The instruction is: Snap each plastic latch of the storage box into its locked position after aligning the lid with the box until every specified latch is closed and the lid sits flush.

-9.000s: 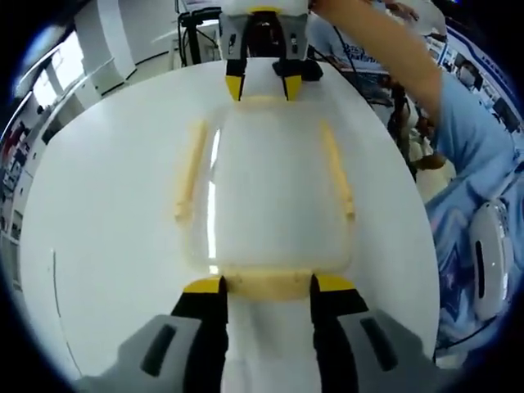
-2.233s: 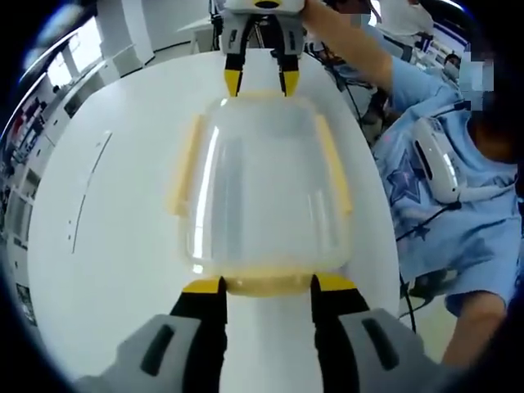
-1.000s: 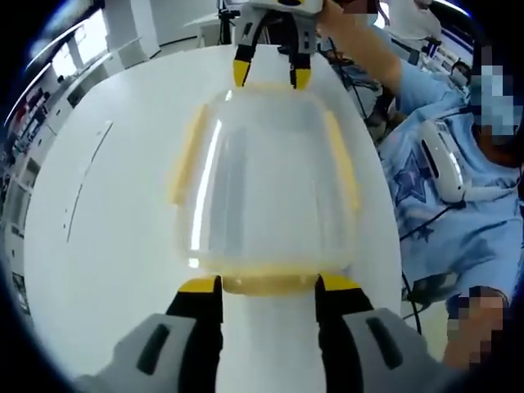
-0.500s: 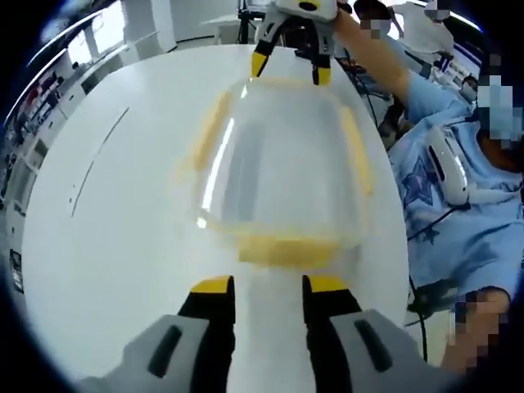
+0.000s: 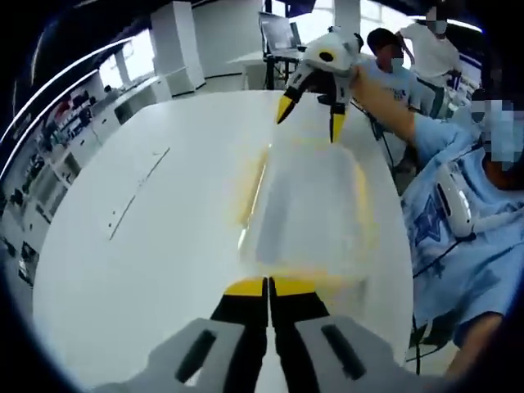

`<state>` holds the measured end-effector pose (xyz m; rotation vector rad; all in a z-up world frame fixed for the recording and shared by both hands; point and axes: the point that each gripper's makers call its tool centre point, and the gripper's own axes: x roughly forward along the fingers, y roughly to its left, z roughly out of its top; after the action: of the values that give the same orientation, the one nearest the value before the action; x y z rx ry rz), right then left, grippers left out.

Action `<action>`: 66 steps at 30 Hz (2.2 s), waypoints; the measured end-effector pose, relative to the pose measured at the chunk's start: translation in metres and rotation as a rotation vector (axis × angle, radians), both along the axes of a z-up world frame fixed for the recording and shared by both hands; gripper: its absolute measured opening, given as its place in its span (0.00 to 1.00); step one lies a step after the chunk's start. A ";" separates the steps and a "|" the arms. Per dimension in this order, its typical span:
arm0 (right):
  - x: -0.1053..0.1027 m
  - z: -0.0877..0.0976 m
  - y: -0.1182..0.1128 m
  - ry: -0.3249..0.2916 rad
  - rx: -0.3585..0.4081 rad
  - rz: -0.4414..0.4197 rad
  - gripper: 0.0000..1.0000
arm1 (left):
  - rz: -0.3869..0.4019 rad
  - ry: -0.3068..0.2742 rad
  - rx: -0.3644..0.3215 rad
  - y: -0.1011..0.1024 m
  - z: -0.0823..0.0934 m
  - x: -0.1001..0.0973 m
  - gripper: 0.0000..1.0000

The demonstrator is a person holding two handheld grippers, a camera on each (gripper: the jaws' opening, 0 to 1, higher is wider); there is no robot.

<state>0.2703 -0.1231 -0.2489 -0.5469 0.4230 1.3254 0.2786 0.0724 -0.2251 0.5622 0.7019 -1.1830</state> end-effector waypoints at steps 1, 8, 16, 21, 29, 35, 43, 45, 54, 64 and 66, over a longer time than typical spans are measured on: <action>-0.001 0.001 0.001 0.006 0.025 -0.010 0.56 | -0.007 -0.002 -0.011 -0.004 0.003 -0.001 0.00; -0.013 0.006 0.008 0.034 0.183 -0.090 0.58 | -0.113 0.035 0.093 -0.048 -0.005 -0.018 0.00; -0.033 -0.001 0.018 0.100 0.391 -0.204 0.61 | -0.174 0.153 0.312 -0.070 -0.026 -0.028 0.00; -0.043 -0.003 0.021 0.112 0.446 -0.210 0.63 | -0.162 0.197 0.369 -0.071 -0.032 -0.029 0.00; -0.047 -0.012 0.032 0.040 0.453 -0.276 0.73 | -0.123 0.242 0.444 -0.072 -0.036 -0.026 0.00; -0.045 -0.019 0.041 -0.067 0.424 -0.372 0.77 | -0.107 0.270 0.442 -0.070 -0.037 -0.026 0.00; -0.040 -0.019 0.044 -0.080 0.453 -0.447 0.76 | -0.098 0.273 0.449 -0.071 -0.038 -0.025 0.00; -0.040 -0.020 0.044 -0.086 0.450 -0.452 0.77 | -0.092 0.277 0.460 -0.072 -0.039 -0.025 0.00; -0.042 -0.024 0.042 -0.105 0.414 -0.455 0.75 | -0.084 0.288 0.490 -0.072 -0.040 -0.026 0.00; -0.043 -0.025 0.044 -0.097 0.398 -0.466 0.74 | -0.088 0.297 0.511 -0.072 -0.041 -0.026 0.00; -0.043 -0.025 0.044 -0.094 0.396 -0.467 0.73 | -0.093 0.292 0.521 -0.072 -0.042 -0.027 0.00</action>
<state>0.2277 -0.0790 -0.2735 -0.1612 0.1846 0.8947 0.2520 0.0006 -0.2668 0.8708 1.2624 -1.1821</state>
